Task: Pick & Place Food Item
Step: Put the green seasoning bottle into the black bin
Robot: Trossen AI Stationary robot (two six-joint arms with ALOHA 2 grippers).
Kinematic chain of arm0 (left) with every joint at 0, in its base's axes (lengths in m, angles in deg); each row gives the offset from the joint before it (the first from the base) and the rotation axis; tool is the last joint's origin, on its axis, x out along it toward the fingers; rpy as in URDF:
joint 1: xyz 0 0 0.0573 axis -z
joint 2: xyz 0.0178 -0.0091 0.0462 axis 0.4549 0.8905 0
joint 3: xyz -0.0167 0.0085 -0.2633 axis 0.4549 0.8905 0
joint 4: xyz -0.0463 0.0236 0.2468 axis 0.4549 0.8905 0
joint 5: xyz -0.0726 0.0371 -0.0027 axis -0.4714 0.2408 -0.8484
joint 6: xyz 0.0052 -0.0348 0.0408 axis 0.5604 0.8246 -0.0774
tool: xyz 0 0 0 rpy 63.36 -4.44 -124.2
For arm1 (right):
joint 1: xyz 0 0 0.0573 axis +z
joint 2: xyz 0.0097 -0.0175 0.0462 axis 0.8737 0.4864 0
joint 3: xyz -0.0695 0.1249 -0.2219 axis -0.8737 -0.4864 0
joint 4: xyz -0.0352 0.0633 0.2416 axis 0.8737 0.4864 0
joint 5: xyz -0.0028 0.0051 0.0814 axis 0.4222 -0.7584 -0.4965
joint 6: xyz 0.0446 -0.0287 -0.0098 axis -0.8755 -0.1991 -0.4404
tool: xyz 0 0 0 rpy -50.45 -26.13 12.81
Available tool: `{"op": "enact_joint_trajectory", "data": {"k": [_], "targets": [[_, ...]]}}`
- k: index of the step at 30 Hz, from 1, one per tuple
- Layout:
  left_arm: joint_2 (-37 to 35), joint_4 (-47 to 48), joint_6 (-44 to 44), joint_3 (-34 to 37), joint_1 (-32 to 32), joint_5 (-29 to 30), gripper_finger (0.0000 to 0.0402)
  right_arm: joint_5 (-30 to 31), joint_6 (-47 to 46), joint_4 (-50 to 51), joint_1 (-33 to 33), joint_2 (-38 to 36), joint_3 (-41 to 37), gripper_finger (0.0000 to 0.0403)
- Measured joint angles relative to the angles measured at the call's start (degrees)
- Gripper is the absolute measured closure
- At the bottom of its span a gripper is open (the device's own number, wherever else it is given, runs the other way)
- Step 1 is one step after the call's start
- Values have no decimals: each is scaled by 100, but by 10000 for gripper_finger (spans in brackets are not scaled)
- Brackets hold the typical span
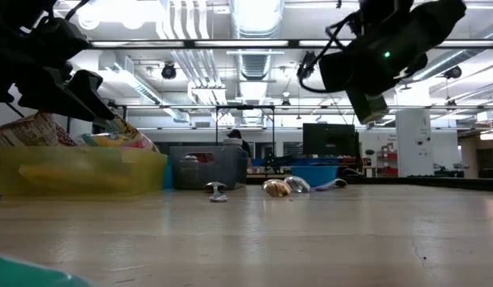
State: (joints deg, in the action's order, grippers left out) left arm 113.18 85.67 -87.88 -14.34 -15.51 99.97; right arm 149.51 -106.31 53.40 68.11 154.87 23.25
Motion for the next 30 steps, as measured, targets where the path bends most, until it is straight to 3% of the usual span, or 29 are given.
{"op": "enact_joint_trajectory", "data": {"k": [9, 12, 16, 19, 30], "targets": [[0, 0, -9, 0, 2, 0, 130, -94, 447, -18, 176, 362, 544, 189], [2, 2, -6, 2, 0, 0, 130, -632, 184, -74, 334, 361, 725, 189], [0, 1, -6, 2, 1, 0, 130, -1837, -592, -244, 483, 333, 1005, 189], [0, 0, -6, 1, 1, 0, 130, -2402, -602, -534, 571, 329, 1191, 189], [0, 0, 9, 2, 1, 0, 130, -2917, 1541, -3144, 783, 331, 1335, 189]]}}
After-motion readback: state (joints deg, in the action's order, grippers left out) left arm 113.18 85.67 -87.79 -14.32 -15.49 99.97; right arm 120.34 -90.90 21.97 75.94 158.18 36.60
